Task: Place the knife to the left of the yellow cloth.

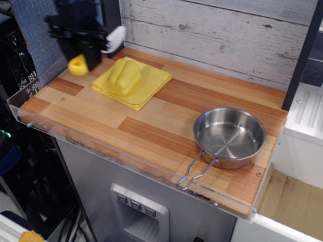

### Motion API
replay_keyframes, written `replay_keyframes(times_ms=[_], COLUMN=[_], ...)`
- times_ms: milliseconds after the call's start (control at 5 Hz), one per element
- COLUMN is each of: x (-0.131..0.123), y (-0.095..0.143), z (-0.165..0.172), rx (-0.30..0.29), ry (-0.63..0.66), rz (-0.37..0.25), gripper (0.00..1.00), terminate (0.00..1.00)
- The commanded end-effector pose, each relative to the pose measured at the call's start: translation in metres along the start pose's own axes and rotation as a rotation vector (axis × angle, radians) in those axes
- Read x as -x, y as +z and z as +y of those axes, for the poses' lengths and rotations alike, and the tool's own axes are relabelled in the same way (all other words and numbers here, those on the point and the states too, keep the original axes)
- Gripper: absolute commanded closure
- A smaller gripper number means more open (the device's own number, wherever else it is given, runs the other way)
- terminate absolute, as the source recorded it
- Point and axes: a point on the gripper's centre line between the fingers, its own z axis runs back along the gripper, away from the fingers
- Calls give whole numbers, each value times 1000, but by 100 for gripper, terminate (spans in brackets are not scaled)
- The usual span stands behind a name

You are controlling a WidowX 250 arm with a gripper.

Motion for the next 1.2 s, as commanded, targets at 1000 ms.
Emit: replay_keyframes(times_ms=[1000], x=[-14], y=[-50], z=[60], rx=[-68], ry=[15], rz=[129], gripper=[100], terminate=[0])
